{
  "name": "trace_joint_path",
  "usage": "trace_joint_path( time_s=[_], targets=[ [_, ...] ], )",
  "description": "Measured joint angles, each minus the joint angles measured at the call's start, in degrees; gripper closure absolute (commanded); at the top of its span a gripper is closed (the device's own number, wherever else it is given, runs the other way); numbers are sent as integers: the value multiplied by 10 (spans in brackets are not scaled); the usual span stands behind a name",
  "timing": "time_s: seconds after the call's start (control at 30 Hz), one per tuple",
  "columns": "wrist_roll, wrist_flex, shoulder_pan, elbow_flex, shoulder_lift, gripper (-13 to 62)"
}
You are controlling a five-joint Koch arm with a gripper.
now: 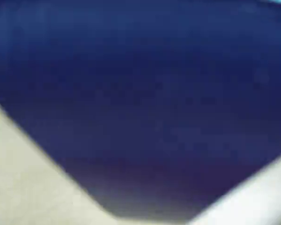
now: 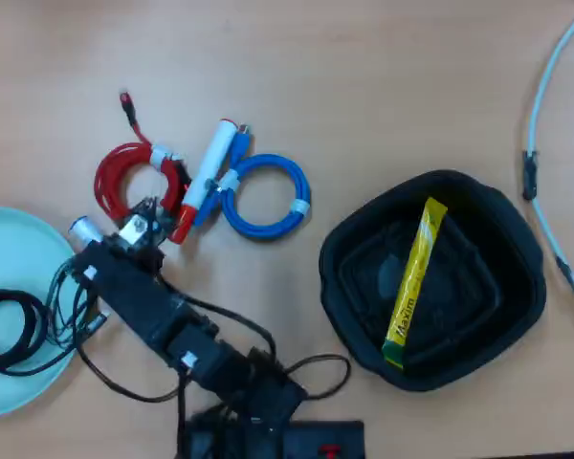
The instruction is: Pick up the blue pen and put it in the black bowl
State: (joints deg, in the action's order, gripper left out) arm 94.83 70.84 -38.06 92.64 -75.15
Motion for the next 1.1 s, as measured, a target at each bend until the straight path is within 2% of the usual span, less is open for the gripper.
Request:
trace_joint_path(
  time_s=[0.43,0.5,0.53,0.6,0.7,0.73,0.77,0.8,0.87,1.1],
  targets=[
    [24,-73,17,16,25,133],
    [24,-73,16,16,26,157],
    [24,-74,16,15,29,188],
    [24,-77,16,14,37,299],
    [25,-92,14,22,38,589],
    [26,-100,13,26,38,595],
    [26,-109,12,28,38,548],
    [28,-119,13,29,38,540],
    [25,-128,15,29,38,567],
    [46,-132,14,39,38,566]
  ],
)
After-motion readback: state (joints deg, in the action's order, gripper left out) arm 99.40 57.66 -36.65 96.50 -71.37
